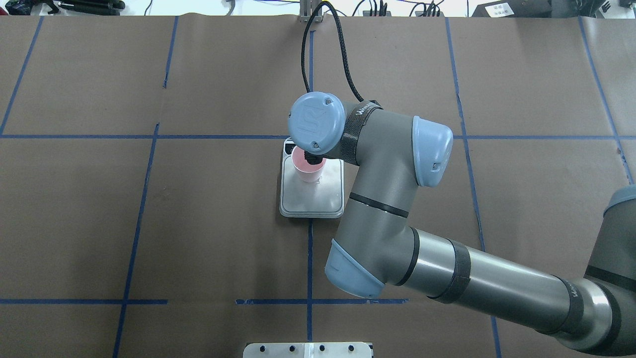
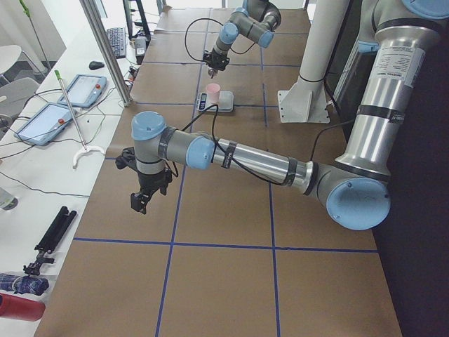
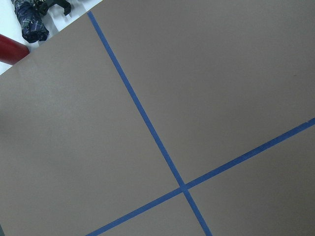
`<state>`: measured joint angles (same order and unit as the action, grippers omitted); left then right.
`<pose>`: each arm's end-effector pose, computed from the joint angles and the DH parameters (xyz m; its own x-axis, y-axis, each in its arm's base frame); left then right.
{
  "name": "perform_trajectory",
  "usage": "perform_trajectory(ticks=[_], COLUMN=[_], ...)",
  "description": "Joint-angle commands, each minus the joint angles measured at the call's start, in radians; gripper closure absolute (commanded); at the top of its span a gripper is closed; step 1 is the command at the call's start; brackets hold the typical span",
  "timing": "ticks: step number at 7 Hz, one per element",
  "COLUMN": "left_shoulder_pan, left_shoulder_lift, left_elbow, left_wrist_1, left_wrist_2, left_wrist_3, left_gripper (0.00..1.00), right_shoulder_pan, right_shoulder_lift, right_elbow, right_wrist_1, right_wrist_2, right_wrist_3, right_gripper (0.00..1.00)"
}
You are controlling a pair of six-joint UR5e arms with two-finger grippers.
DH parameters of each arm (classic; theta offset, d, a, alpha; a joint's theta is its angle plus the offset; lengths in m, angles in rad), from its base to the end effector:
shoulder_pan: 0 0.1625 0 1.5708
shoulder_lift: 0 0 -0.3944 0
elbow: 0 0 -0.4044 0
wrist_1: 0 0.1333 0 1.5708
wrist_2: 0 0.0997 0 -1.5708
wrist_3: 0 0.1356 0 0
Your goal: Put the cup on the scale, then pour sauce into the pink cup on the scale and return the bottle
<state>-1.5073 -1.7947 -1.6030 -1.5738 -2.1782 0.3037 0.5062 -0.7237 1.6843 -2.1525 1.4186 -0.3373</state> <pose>-0.0175 -0.6060 0.5267 0.7548 0.4775 -0.4498 -0.3008 0.8613 0.4095 -0.5109 -0.4592 0.1799 0.2296 -0.9392 -0.2553 0.9416 0.1480 0.3024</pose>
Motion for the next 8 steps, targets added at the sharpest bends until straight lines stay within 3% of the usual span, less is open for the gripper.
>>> perform_trajectory(ticks=[1,8], left_shoulder_pan=[-0.001,-0.001], left_shoulder_lift=[0.000,0.000], left_elbow=[0.000,0.000], left_wrist_1=[0.000,0.000], left_wrist_2=[0.000,0.000], left_wrist_3=[0.000,0.000], left_gripper=[0.00,0.00], right_shoulder_pan=[0.000,-0.002], right_shoulder_lift=[0.009,0.052], right_elbow=[0.000,0.002], right_wrist_1=[-0.059,-0.191], right_wrist_2=[-0.032,-0.092], right_wrist_3=[0.000,0.000], right_gripper=[1.00,1.00])
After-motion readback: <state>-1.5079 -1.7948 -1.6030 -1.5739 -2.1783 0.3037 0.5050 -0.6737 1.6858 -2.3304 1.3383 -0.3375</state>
